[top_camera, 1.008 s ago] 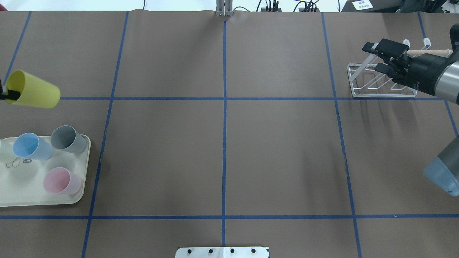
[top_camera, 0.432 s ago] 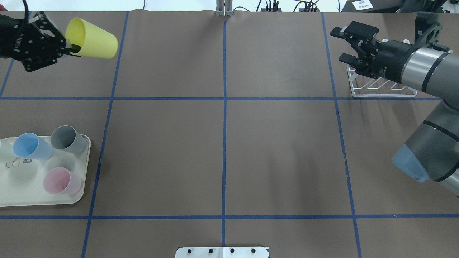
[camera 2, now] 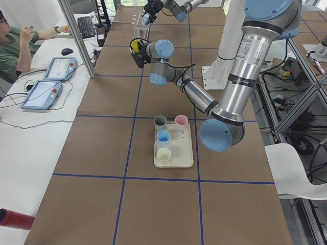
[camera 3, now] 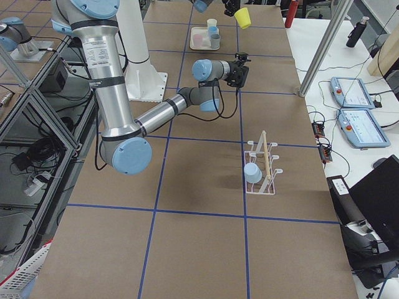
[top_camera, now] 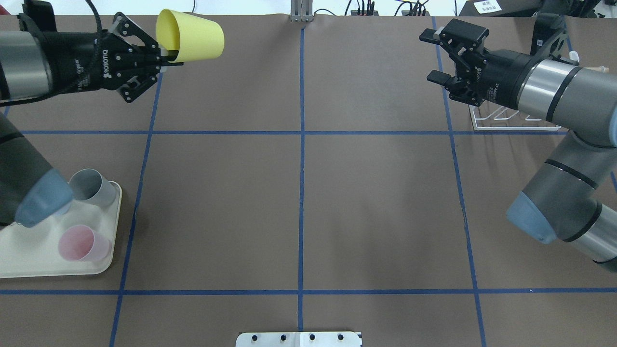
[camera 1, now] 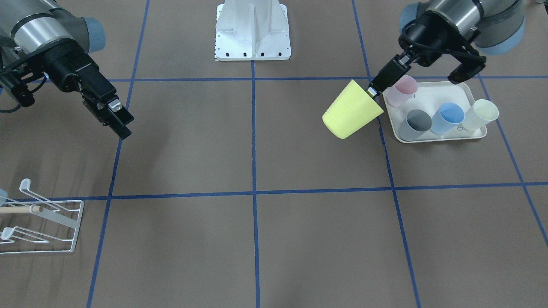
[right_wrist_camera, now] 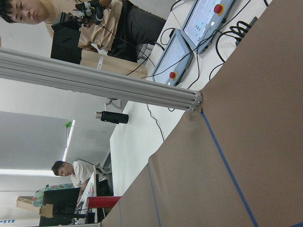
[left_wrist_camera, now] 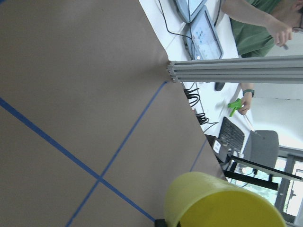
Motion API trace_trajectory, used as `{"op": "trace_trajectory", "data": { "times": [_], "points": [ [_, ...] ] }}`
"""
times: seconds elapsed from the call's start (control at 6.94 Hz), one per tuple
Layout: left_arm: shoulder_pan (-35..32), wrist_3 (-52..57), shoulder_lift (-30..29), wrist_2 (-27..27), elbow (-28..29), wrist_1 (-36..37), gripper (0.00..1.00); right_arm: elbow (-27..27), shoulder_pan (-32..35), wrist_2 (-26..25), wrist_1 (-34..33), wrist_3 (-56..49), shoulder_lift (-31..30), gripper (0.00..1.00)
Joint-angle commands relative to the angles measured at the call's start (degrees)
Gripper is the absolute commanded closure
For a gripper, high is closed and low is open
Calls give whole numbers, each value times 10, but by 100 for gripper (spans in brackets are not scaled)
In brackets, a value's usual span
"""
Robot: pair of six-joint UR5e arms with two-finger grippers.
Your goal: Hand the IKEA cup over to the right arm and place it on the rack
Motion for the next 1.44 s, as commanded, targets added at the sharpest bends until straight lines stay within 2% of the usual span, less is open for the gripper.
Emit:
{"op": "trace_trajectory", "data": {
  "times": [0.0, 0.14, 0.29, 0.43, 0.72, 1.15, 1.3],
  "points": [
    [95, -71, -54, 150, 4, -41, 100, -1, -10, 0, 10, 54, 28, 1],
    [135, -72, -71, 207, 15, -74, 100, -1, -10, 0, 10, 66, 41, 1],
    [153, -72, -93, 242, 50, -118, 100, 0, -15, 0, 11, 74, 49, 1],
    [155, -72, -109, 245, 91, -149, 100, 0, -18, 0, 14, 86, 57, 1],
    [155, -73, -117, 265, 134, -195, 100, -2, -37, -2, 13, 95, 75, 1],
    [163, -73, -131, 269, 145, -197, 100, -42, -60, -5, 10, 106, 136, 1],
    [170, -80, -131, 277, 145, -197, 100, -46, -61, -6, 10, 104, 138, 1]
  ]
}}
